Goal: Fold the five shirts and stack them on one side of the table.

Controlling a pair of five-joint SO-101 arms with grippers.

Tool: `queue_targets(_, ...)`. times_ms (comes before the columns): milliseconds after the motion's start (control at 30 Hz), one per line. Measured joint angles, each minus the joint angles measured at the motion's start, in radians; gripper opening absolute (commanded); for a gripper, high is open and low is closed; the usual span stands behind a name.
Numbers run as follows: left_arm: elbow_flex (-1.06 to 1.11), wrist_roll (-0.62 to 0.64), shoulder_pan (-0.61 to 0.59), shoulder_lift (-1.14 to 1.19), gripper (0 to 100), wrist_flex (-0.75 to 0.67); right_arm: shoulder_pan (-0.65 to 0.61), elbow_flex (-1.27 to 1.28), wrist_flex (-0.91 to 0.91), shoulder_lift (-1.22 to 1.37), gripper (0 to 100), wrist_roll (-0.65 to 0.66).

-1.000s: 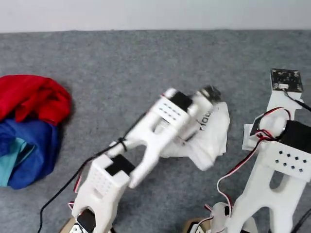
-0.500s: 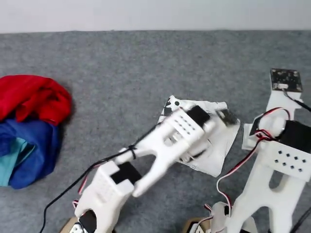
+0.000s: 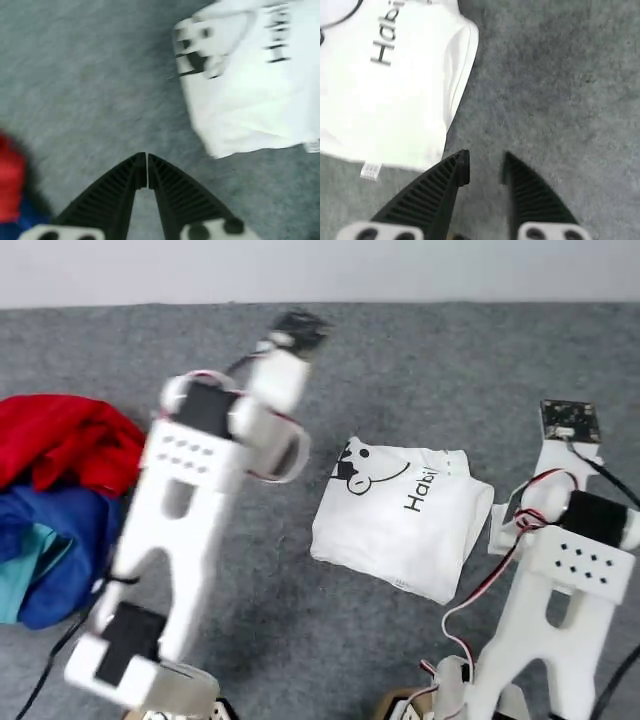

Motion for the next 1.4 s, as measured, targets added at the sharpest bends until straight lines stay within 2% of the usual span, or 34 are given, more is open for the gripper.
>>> queue_targets(133, 0.084, -0.078, -0.153, -0.11, 2, 0.002, -0.075, 0.008, -0.083, 0.072, 18.4, -0.048)
queue_targets(367, 0.1, -0.227, -0.411, -0.195, 2, 0.002, -0.192, -0.058, -0.18, 0.321, 18.4, -0.146)
queue_targets(533, 0.1, -0.264, -0.525, -0.195, 2, 0.002, -0.218, -0.181, -0.213, 0.508, 18.3, -0.184)
queue_targets(833, 0.1, -0.273, -0.537, -0.195, 2, 0.002, -0.219, -0.339, -0.216, 0.758, 17.5, -0.189)
queue_targets(1000, 0.1, -0.273, -0.537, -0.195, 2, 0.002, -0.218, -0.404, -0.25, 0.856, 0.2, -0.189)
queue_targets(1100, 0.104, -0.273, -0.537, -0.195, 2, 0.002, -0.218, -0.46, -0.25, 0.887, 1.4, -0.189)
queue_targets(1400, 0.175, -0.273, -0.537, -0.195, 2, 0.003, -0.222, -0.598, -0.262, 0.899, 1.0, -0.012)
